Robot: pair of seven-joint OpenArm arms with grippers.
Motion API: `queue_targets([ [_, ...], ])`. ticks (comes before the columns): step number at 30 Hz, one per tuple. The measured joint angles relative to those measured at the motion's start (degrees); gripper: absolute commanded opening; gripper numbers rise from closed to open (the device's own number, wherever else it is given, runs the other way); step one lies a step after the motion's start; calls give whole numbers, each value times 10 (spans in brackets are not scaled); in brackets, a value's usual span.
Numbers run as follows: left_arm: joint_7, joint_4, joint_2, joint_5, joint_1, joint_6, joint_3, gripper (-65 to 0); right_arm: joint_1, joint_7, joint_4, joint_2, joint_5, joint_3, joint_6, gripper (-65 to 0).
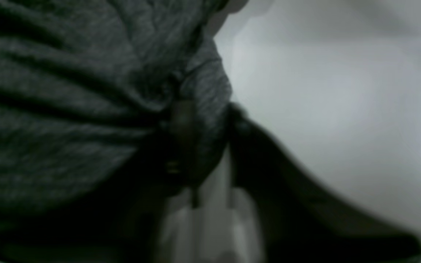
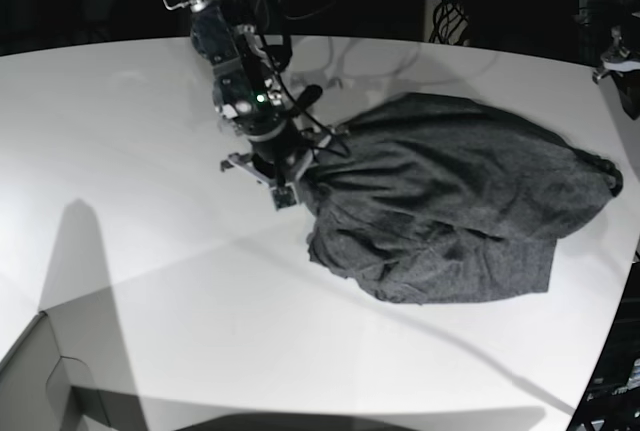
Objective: Layout the t-shirt on the table in an organized manner, then fold the t-shirt properly
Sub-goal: 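Grasp the opposite edge of the shirt with the left gripper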
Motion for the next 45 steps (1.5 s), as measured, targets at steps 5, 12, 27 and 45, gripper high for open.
queue_targets([
  [5, 2, 0, 0, 0, -35, 1, 0, -432, -41, -8, 101, 23, 2, 2, 0, -650],
  [12, 15, -1, -2, 2, -83, 3, 1, -432, -120, 11, 280, 23, 3, 86, 1, -650],
  [27, 240, -82, 54, 11, -263, 2, 2, -333, -182, 37, 321, 12, 77, 189, 0, -650],
  [45, 235, -229, 41, 5, -280, 3, 128, -282, -205, 36, 321, 12, 77, 188, 0, -650],
])
